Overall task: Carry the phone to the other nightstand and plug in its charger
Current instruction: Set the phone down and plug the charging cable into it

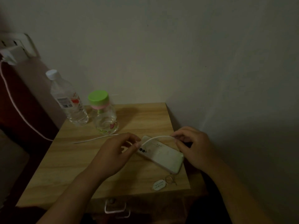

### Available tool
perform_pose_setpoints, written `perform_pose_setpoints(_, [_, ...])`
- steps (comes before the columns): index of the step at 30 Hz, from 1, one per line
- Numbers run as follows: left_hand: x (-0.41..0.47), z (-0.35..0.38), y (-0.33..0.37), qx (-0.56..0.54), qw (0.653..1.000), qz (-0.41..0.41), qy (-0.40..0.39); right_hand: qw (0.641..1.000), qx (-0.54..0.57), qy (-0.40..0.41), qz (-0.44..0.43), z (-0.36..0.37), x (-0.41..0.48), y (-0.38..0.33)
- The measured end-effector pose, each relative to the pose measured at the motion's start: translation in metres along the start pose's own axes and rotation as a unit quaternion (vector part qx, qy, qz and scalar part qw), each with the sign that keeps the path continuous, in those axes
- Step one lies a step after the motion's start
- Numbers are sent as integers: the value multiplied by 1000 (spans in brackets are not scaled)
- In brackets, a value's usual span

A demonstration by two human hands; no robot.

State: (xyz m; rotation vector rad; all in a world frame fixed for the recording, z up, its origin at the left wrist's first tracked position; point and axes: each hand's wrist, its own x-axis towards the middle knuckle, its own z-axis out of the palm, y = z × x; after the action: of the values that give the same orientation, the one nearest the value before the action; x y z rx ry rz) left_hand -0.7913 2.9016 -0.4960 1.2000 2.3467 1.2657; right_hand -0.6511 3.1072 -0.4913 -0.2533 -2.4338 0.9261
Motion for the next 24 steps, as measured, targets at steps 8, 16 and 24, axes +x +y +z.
perform_pose_setpoints(8, [18, 20, 49, -65, 997, 41, -22, 999, 14, 25, -37, -5, -1, -14])
perform_pose_setpoints(16, [21, 35, 44, -13, 999, 8, 31, 996, 34, 64, 44, 2, -10, 5])
perform_pose_setpoints(24, [13, 23, 43, -36, 993, 7, 112, 981, 51, 22, 187, 11, -23, 21])
